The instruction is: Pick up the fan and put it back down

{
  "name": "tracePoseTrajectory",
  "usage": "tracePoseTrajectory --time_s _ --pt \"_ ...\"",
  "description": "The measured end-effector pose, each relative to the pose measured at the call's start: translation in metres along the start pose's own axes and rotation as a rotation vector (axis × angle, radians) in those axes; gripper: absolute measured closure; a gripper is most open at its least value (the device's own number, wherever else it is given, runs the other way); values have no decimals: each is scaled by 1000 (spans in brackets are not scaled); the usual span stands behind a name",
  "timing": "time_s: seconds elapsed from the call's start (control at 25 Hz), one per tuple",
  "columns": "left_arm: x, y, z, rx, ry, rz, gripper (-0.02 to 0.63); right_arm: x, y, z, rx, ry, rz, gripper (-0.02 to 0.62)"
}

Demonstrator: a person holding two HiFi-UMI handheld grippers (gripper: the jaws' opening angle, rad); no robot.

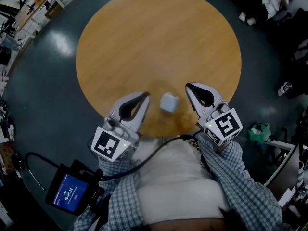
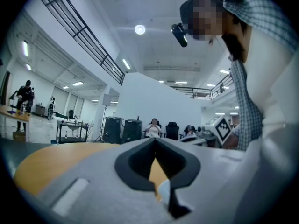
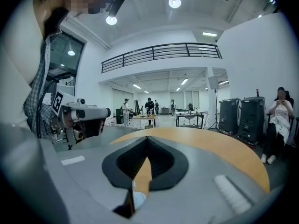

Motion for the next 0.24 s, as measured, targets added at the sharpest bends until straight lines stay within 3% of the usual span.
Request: tracePoseTrajectory --time_s 0.24 --pt "0 0 0 3 1 1 607 0 0 0 -7 1 3 592"
Point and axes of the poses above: the fingertips, and each gripper's own axes: z backward along the fingers, x to its right, y out of its top, the point moved 7 cm from there along z, backward along the fingers
